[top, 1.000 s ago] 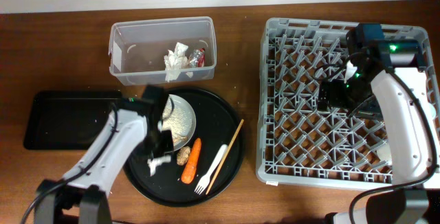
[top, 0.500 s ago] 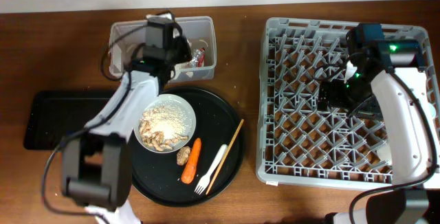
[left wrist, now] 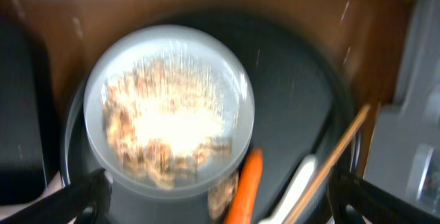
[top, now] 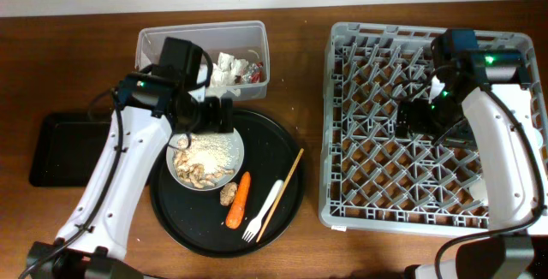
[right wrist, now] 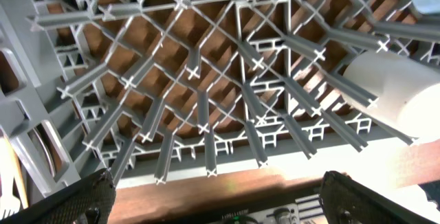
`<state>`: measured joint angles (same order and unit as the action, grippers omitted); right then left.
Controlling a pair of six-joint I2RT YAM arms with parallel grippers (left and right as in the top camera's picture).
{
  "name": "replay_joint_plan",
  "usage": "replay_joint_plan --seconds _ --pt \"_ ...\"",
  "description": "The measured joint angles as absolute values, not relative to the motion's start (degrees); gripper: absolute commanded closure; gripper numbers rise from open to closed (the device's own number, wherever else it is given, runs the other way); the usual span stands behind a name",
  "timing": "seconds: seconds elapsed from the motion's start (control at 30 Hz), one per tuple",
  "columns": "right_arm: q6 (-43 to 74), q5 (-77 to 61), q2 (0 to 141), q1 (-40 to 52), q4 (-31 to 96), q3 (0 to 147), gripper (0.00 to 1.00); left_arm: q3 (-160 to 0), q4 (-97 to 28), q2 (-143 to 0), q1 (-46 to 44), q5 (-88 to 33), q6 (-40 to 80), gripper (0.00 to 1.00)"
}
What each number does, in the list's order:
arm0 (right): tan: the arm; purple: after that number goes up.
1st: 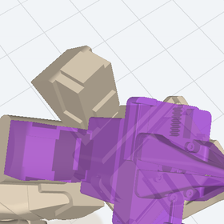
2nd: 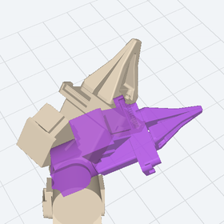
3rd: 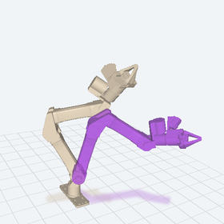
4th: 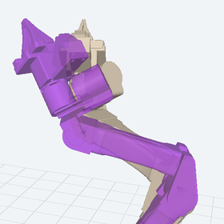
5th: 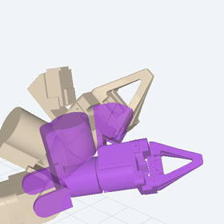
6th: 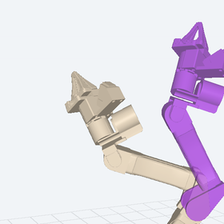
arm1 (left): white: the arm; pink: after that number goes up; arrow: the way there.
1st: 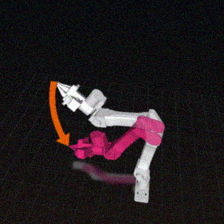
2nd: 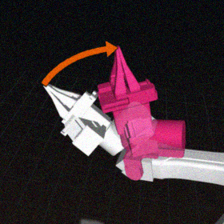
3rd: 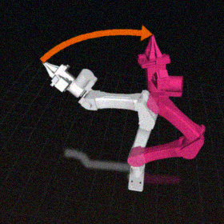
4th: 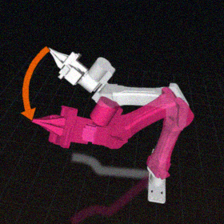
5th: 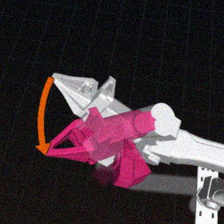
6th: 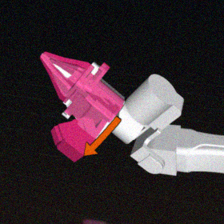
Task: Sort waste into correct bins and load items into the dishwasher rack
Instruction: 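Reach the left gripper down and grasp the orange carrot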
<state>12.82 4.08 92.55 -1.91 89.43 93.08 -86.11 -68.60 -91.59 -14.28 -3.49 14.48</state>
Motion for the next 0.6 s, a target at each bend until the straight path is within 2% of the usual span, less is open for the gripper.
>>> replay_joint_plan --seconds 0.1,0.17,0.27,0.4,0.6 --pt "12.84 4.1 92.55 -1.91 89.67 93.08 0.02 -81.78 -73.03 -91.59 -18.13 -4.99 14.41 0.08" --pt "12.8 4.08 92.55 -1.91 89.82 93.08 0.01 -76.2 -72.01 -91.79 -22.37 -5.65 15.38 0.27" --pt "12.82 4.08 92.55 -1.91 89.84 93.08 0.02 -67.11 -67.55 -91.98 -27.94 -6.02 19.77 0.32" --pt "12.82 4.08 92.55 -1.91 89.82 93.08 0.02 -59.2 -62.33 -92.05 -32.53 -6.26 23.66 0.33" --pt "12.84 4.08 92.55 -1.91 90.35 93.08 0.02 -52.12 -53.17 -92.18 -33.61 -6.24 25.39 0.36"
